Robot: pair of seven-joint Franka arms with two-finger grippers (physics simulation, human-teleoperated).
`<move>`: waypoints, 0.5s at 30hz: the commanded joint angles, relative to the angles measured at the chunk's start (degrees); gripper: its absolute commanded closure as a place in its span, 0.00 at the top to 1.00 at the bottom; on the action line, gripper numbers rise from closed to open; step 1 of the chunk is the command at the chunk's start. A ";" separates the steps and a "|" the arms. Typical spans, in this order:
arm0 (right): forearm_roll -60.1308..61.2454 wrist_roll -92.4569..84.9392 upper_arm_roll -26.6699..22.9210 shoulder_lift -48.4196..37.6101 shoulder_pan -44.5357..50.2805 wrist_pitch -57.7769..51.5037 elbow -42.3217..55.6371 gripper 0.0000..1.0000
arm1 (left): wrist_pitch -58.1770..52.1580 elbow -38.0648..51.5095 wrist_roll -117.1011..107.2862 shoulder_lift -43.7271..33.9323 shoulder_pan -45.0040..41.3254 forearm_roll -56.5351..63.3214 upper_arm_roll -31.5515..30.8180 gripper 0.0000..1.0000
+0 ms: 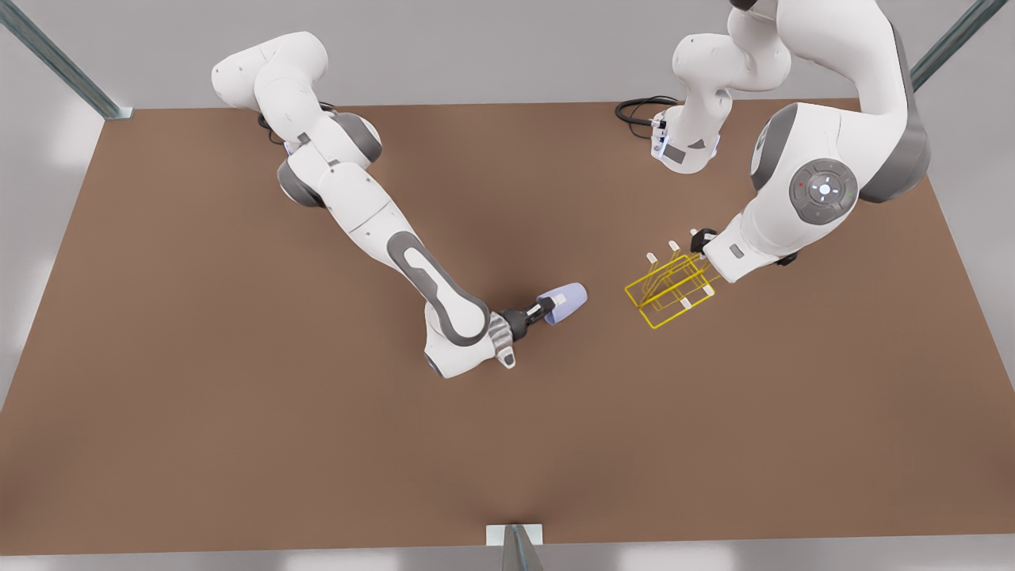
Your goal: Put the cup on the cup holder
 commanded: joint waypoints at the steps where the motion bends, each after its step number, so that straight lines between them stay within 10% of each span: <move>1: -0.26 -5.01 -0.23 -0.05 0.12 0.51 0.03 0.21 | 0.06 0.02 -0.06 -0.06 0.00 0.03 -0.02 1.00; 6: -0.26 -5.45 -0.67 0.30 0.38 1.12 -0.06 0.35 | 0.06 0.02 0.02 -0.06 0.00 0.03 -0.02 1.00; 8: -0.34 -4.92 -0.67 0.30 0.20 1.30 -0.41 0.80 | 0.06 0.02 0.02 -0.06 0.00 0.03 -0.02 1.00; 10: -0.61 -4.92 -0.67 0.21 -0.68 1.12 -0.76 1.00 | 0.06 0.02 -0.06 -0.06 0.00 0.03 -0.02 1.00; 15: -1.49 -5.10 -0.67 -0.32 -2.08 0.51 -1.03 1.00 | -0.03 0.02 -0.06 -0.06 -0.09 0.03 -0.02 1.00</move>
